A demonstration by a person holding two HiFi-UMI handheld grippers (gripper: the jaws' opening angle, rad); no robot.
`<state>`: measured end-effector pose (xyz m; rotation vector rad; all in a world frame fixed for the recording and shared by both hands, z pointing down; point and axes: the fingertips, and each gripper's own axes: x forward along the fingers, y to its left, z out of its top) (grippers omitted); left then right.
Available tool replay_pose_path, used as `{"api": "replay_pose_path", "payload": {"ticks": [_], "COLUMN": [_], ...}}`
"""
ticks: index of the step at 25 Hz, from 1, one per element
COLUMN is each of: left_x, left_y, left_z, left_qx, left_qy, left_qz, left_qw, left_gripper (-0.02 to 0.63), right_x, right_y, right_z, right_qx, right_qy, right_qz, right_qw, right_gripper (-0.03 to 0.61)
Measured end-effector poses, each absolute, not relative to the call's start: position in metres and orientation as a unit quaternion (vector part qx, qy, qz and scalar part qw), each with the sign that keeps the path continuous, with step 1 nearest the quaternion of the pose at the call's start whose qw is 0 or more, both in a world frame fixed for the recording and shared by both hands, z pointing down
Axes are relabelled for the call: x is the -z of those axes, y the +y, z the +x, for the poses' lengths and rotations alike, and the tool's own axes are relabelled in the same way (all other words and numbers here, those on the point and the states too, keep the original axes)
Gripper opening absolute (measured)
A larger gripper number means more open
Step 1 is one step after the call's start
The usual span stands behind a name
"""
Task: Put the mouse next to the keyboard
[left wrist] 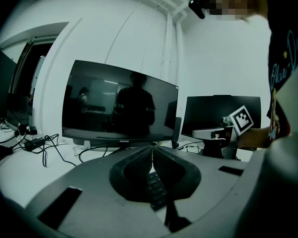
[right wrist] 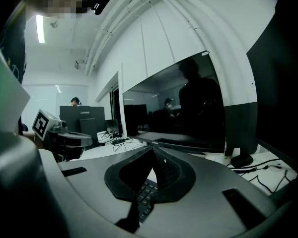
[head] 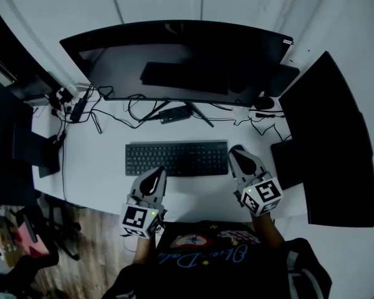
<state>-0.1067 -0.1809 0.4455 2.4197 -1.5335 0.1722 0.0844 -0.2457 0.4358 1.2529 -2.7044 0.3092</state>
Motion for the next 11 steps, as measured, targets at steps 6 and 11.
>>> {"api": "replay_pose_path", "payload": {"ticks": [6, 11], "left_x": [-0.4446, -0.4456], "left_y": [-0.1787, -0.1767], "left_z": [-0.1076, -0.1066], "left_qx": [-0.062, -0.063], "left_qy": [-0.534, -0.537], "left_qz": [0.833, 0.831], "left_qw": [0.13, 0.128], "left_gripper": [0.003, 0.003], "right_x": [-0.4373, -0.4394], "right_y": [-0.2444, -0.2432], "right_z": [0.0835, 0.0851], "right_qx": [-0.106, -0.108], "right_qy": [-0.902, -0.904], "right_qz": [0.412, 0.407], "right_qw": [0.073, 0.073], "right_gripper": [-0.002, -0.002]}}
